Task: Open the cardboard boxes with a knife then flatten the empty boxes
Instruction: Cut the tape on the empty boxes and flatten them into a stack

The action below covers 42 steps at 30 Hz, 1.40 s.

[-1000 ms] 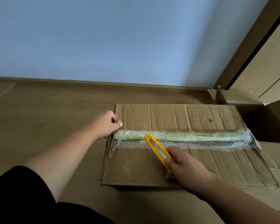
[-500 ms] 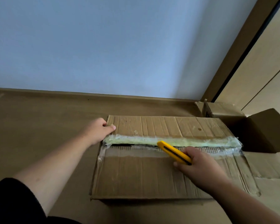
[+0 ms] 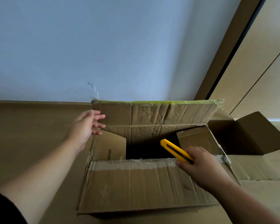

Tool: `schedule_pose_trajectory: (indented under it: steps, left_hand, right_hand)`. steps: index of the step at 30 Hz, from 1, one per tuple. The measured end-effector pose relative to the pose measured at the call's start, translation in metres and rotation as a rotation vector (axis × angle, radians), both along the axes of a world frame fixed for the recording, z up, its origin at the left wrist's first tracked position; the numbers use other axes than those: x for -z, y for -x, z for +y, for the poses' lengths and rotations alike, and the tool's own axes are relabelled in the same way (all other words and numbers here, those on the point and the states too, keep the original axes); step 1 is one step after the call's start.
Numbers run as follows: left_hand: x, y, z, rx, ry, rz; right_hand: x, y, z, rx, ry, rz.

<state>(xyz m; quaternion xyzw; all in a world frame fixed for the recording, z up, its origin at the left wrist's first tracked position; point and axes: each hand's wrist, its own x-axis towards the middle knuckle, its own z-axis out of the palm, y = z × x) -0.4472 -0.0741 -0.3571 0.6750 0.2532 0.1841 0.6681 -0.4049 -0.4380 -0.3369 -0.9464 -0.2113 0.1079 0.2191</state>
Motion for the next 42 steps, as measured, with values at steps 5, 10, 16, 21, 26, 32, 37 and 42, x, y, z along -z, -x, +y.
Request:
schedule_pose_trajectory:
  steps: [5,10,16,21,26,32,37,42]
  left_hand:
    - [0.013,-0.02,0.005,0.095,-0.532,0.175]
    - [0.024,-0.035,0.003,0.232,-0.931,0.346]
    - [0.052,-0.033,0.011,0.403,-1.039,0.538]
    - [0.057,-0.035,0.004,0.413,-1.145,0.627]
    - [0.047,-0.038,-0.019,0.429,-1.303,0.658]
    - [0.016,-0.039,-0.125,0.69,-1.181,0.395]
    - [0.023,-0.047,-0.204,0.873,-1.102,0.405]
    - [0.032,-0.046,-0.246,0.887,-1.15,0.501]
  right_hand:
    - [0.009,-0.006,0.005,-0.022,0.017,-0.016]
    - [0.014,-0.03,0.014,-0.079,0.133,-0.089]
    - [0.026,-0.046,0.012,-0.049,0.149,-0.018]
    - [0.028,-0.05,0.012,-0.038,0.115,-0.005]
    - [0.022,-0.051,0.006,-0.013,0.102,-0.016]
    - [-0.008,-0.051,-0.022,0.093,-0.017,0.039]
    - [-0.04,-0.049,-0.092,0.164,-0.125,0.052]
    - [-0.002,-0.026,-0.21,0.376,-0.191,0.063]
